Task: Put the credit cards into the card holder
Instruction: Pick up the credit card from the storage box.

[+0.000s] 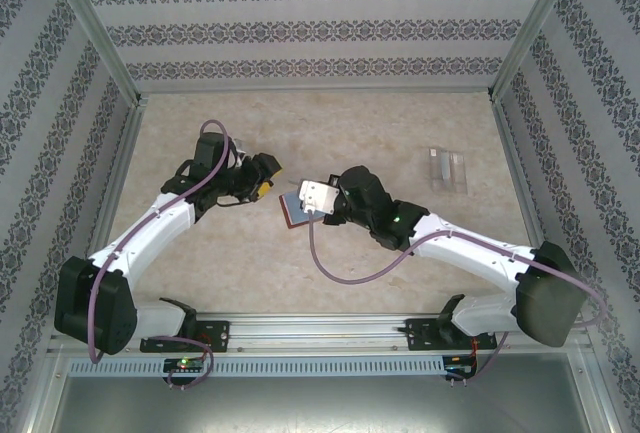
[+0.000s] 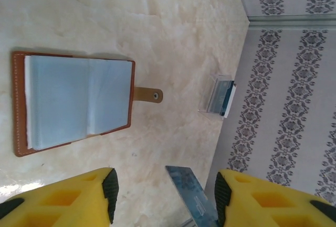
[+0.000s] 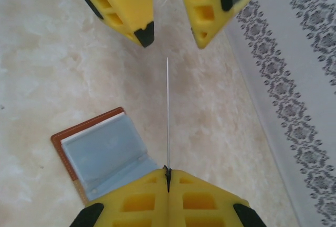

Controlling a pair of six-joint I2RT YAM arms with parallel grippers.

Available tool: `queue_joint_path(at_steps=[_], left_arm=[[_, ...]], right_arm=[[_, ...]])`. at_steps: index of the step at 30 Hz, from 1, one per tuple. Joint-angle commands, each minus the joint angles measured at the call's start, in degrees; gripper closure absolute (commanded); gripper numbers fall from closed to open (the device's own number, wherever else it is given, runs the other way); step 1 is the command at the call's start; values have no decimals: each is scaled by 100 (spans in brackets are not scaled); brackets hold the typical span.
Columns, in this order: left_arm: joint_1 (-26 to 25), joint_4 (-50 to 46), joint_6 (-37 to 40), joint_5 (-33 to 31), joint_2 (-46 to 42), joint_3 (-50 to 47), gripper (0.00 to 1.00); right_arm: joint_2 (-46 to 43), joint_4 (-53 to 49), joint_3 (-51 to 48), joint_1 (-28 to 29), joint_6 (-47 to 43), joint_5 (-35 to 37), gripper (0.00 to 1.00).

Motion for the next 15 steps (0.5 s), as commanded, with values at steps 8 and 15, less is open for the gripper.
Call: queue_joint_path(at_steps=[8,15], left_arm=[[-98,700,-572,485,147,-113,60],[-101,687,-560,447,181,-140,67]], right_arm=[[535,563,376,401,-189,867,100],[766,632,550,501,-150,1096,100]])
